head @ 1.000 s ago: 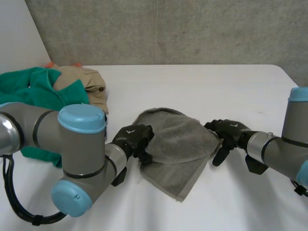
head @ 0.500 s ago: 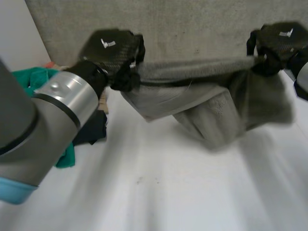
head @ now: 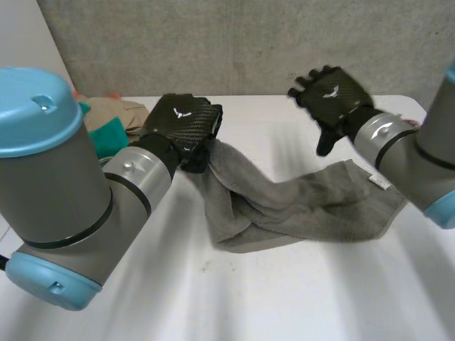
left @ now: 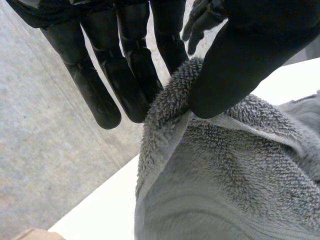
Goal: Fold the laundry.
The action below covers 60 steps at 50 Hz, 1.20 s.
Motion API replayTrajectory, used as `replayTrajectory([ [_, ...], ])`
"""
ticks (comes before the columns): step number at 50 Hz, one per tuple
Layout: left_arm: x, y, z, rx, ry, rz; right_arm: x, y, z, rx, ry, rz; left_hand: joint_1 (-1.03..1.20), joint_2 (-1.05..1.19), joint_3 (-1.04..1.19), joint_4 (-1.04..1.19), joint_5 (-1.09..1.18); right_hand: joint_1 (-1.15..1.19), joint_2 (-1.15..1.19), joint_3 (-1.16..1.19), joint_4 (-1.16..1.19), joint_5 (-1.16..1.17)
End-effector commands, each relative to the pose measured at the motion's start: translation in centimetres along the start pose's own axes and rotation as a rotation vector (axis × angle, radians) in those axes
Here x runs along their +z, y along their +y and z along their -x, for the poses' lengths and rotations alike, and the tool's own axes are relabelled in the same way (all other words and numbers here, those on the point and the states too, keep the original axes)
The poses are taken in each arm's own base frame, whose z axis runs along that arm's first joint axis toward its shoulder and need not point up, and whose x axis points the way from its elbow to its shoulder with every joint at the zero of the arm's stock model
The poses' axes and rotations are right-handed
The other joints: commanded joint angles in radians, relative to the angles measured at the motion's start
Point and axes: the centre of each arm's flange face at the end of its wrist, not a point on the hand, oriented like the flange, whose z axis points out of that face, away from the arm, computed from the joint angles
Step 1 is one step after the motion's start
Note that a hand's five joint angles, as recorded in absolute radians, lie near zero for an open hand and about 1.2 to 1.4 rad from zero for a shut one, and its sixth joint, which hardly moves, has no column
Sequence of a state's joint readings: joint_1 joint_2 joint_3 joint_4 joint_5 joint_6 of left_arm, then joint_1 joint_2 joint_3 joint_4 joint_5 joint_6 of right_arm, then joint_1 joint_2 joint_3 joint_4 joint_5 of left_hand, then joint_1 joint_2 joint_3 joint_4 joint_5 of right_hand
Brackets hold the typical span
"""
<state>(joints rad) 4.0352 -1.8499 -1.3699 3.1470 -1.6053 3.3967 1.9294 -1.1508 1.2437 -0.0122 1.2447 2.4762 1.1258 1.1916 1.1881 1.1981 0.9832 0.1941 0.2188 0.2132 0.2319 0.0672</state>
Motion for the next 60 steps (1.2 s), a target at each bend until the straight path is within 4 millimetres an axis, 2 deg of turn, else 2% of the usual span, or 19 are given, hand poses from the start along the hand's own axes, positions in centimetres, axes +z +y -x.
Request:
replayTrajectory([
  [1, -1.3, -2.7, 0.6, 0.121, -0.022, -0.077, -3.1, 1.0, -7.8, 0.287, 0.222, 0.083, 0.271, 0.205, 0.208, 0.198, 0.239, -0.02, -0.044, -0.039, -0.057, -0.067],
  [4, -1.6, -3.0, 0.6, 0.151, -0.024, -0.088, -4.6, 2.7, -8.4, 0.378, 0.21, 0.222, 0.271, 0.205, 0.208, 0.198, 0.239, -0.02, -0.044, -0.039, -0.057, -0.067],
  [7, -1.8, -3.4, 0.6, 0.155, -0.027, -0.1, -5.2, 3.9, -7.3, 0.431, 0.152, 0.326, 0.271, 0.205, 0.208, 0.198, 0.239, -0.01, -0.035, -0.029, -0.048, -0.057],
  [12, -2.2, -4.2, 0.5, 0.158, -0.026, -0.125, -5.8, 6.5, -4.7, 0.502, 0.065, 0.472, 0.271, 0.205, 0.208, 0.198, 0.239, 0.462, 0.437, 0.443, 0.424, 0.415],
  [14, -2.3, -4.3, 0.5, 0.157, -0.024, -0.13, -5.7, 7.0, -4.3, 0.508, 0.064, 0.473, 0.271, 0.205, 0.208, 0.198, 0.239, 0.542, 0.518, 0.523, 0.505, 0.495],
  [20, -2.6, -4.9, 0.3, 0.158, -0.019, -0.148, -4.0, 10.0, -2.6, 0.513, 0.047, 0.439, 0.271, 0.205, 0.208, 0.198, 0.239, 0.426, 0.401, 0.407, 0.388, 0.378],
  [33, -2.6, -5.1, 0.3, 0.159, -0.024, -0.155, -0.2, 13.9, 2.9, 0.478, -0.048, 0.411, 0.271, 0.205, 0.208, 0.198, 0.239, 0.252, 0.227, 0.233, 0.214, 0.204],
  [36, -2.6, -5.2, 0.4, 0.159, -0.024, -0.157, 0.4, 14.1, 3.7, 0.475, -0.058, 0.41, 0.271, 0.205, 0.208, 0.198, 0.239, 0.386, 0.362, 0.367, 0.348, 0.339],
  [38, -2.6, -5.2, 0.4, 0.159, -0.024, -0.157, 0.8, 14.3, 3.5, 0.473, -0.04, 0.403, 0.271, 0.205, 0.208, 0.198, 0.239, 0.653, 0.628, 0.634, 0.615, 0.605],
  [40, -2.7, -5.3, 0.4, 0.159, -0.025, -0.16, 1.3, 14.1, 2.8, 0.451, 0.0, 0.385, 0.271, 0.205, 0.208, 0.198, 0.239, 1.09, 1.065, 1.071, 1.052, 1.042],
  [41, -2.7, -5.3, 0.4, 0.159, -0.026, -0.161, 1.4, 14.1, 2.5, 0.442, 0.014, 0.381, 0.271, 0.205, 0.208, 0.198, 0.239, 1.201, 1.176, 1.182, 1.163, 1.153],
  [46, -3.1, -5.6, 0.6, 0.162, -0.032, -0.169, 1.0, 11.9, 0.0, 0.386, 0.116, 0.346, 0.271, 0.205, 0.208, 0.198, 0.239, 1.202, 1.177, 1.183, 1.164, 1.155],
  [49, -3.4, -5.5, 0.7, 0.164, -0.031, -0.161, -0.6, 8.0, -3.1, 0.294, 0.173, 0.28, 0.271, 0.205, 0.208, 0.198, 0.239, 1.202, 1.177, 1.183, 1.164, 1.155],
  [50, -3.4, -5.3, 0.7, 0.167, -0.031, -0.151, -2.1, 6.2, -4.5, 0.222, 0.19, 0.27, 0.271, 0.205, 0.208, 0.198, 0.239, 1.202, 1.177, 1.183, 1.164, 1.155],
  [53, -3.3, -3.6, 1.3, 0.197, -0.041, -0.088, -5.0, 4.1, -6.6, 0.095, 0.194, 0.319, 0.271, 0.205, 0.208, 0.198, 0.239, 1.202, 1.177, 1.183, 1.164, 1.155],
  [54, -3.3, -3.0, 1.7, 0.209, -0.048, -0.067, -6.7, 3.6, -7.2, 0.023, 0.173, 0.381, 0.271, 0.205, 0.208, 0.198, 0.239, 1.202, 1.177, 1.183, 1.164, 1.155],
  [55, -2.9, -1.4, 2.5, 0.243, -0.064, -0.007, -7.7, 3.5, -7.4, -0.016, 0.152, 0.419, 0.271, 0.205, 0.208, 0.198, 0.239, 1.202, 1.177, 1.183, 1.164, 1.155],
  [58, -2.6, 0.3, 2.9, 0.263, -0.062, 0.046, -10.2, 2.9, -6.6, -0.142, 0.03, 0.536, 0.271, 0.205, 0.208, 0.198, 0.239, 1.202, 1.177, 1.183, 1.164, 1.155],
  [60, -2.2, 1.5, 2.5, 0.267, -0.042, 0.082, -10.8, 3.0, -5.9, -0.159, -0.032, 0.575, 0.271, 0.205, 0.208, 0.198, 0.239, 1.202, 1.177, 1.183, 1.164, 1.155],
])
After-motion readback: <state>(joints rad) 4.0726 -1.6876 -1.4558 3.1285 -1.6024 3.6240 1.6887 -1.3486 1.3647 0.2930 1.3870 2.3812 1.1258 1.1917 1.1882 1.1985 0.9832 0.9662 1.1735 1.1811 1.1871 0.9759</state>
